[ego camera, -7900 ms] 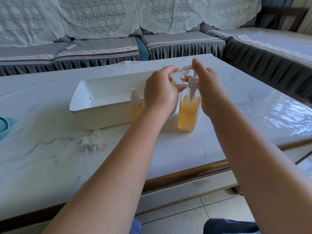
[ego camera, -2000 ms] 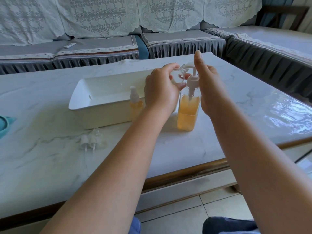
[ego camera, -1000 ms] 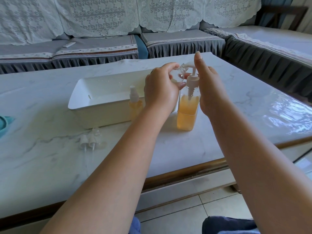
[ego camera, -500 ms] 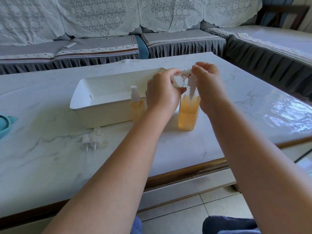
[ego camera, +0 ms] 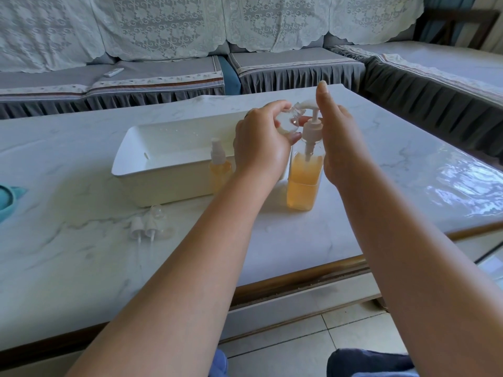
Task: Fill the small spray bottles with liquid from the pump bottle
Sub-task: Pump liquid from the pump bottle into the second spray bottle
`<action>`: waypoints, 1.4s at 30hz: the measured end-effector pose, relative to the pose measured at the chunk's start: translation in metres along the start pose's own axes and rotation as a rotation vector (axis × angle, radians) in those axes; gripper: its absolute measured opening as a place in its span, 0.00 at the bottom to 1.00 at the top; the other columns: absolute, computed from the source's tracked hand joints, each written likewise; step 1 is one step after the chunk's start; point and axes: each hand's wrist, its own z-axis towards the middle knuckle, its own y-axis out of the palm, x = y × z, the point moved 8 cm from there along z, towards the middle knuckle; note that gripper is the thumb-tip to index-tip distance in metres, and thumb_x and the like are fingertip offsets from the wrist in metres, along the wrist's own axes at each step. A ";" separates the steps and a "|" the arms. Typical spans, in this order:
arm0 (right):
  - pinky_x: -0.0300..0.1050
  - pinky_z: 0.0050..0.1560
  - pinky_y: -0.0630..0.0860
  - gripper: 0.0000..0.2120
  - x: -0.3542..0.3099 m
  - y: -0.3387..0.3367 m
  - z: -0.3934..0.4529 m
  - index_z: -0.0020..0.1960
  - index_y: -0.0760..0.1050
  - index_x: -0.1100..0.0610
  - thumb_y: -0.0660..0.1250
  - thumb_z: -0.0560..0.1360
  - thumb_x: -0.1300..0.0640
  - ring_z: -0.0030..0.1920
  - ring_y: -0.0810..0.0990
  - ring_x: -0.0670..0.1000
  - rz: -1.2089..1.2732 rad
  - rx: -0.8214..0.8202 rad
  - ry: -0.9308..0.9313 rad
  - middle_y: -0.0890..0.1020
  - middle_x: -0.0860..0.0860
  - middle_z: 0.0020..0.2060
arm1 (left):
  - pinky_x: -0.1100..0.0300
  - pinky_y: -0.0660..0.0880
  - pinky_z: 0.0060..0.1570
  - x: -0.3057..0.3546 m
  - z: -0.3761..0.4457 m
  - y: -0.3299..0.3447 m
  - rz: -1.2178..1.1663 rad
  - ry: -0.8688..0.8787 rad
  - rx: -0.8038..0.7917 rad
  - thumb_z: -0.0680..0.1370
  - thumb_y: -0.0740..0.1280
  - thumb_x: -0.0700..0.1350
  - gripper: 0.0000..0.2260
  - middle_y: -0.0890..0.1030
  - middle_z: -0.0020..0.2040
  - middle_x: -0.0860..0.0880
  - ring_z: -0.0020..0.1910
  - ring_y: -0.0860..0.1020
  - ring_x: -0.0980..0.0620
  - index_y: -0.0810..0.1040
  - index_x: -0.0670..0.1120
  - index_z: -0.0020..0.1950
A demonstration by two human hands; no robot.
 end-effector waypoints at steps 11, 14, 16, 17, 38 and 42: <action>0.40 0.40 0.73 0.16 0.005 -0.008 0.007 0.66 0.71 0.59 0.64 0.80 0.55 0.42 0.78 0.46 -0.011 0.031 -0.014 0.80 0.52 0.47 | 0.50 0.73 0.56 -0.006 -0.004 0.007 0.034 -0.020 -0.039 0.71 0.75 0.44 0.22 0.80 0.52 0.50 0.55 0.76 0.47 0.77 0.56 0.64; 0.34 0.33 0.73 0.14 0.003 -0.006 0.007 0.60 0.75 0.61 0.62 0.81 0.52 0.33 0.78 0.42 -0.015 0.005 -0.025 0.81 0.49 0.39 | 0.53 0.74 0.54 -0.003 -0.002 0.003 0.014 -0.017 -0.019 0.71 0.75 0.44 0.23 0.79 0.50 0.51 0.53 0.76 0.48 0.77 0.55 0.65; 0.30 0.27 0.71 0.16 0.002 -0.004 0.004 0.57 0.75 0.60 0.61 0.81 0.48 0.29 0.78 0.40 -0.018 -0.005 -0.018 0.82 0.48 0.38 | 0.55 0.74 0.52 -0.001 -0.001 0.001 0.001 -0.011 -0.006 0.71 0.75 0.44 0.23 0.78 0.48 0.52 0.52 0.76 0.49 0.77 0.55 0.65; 0.31 0.27 0.72 0.19 0.002 -0.003 0.003 0.59 0.75 0.60 0.61 0.80 0.45 0.30 0.79 0.41 -0.014 -0.011 -0.013 0.82 0.49 0.39 | 0.55 0.73 0.51 0.000 -0.001 0.000 0.001 -0.007 -0.001 0.72 0.75 0.44 0.23 0.78 0.48 0.52 0.52 0.76 0.50 0.77 0.55 0.65; 0.35 0.33 0.73 0.17 0.003 -0.007 0.001 0.63 0.73 0.60 0.65 0.79 0.51 0.36 0.77 0.44 0.010 0.097 -0.059 0.81 0.48 0.41 | 0.51 0.73 0.56 -0.004 -0.003 0.005 0.015 -0.027 -0.037 0.71 0.75 0.44 0.22 0.78 0.50 0.52 0.54 0.76 0.47 0.77 0.56 0.64; 0.36 0.27 0.71 0.22 0.001 -0.003 -0.002 0.62 0.73 0.61 0.64 0.78 0.44 0.35 0.78 0.47 0.042 0.040 -0.022 0.83 0.50 0.42 | 0.54 0.74 0.52 0.001 0.000 0.000 0.002 -0.006 -0.006 0.72 0.75 0.45 0.22 0.78 0.48 0.52 0.52 0.76 0.49 0.77 0.55 0.65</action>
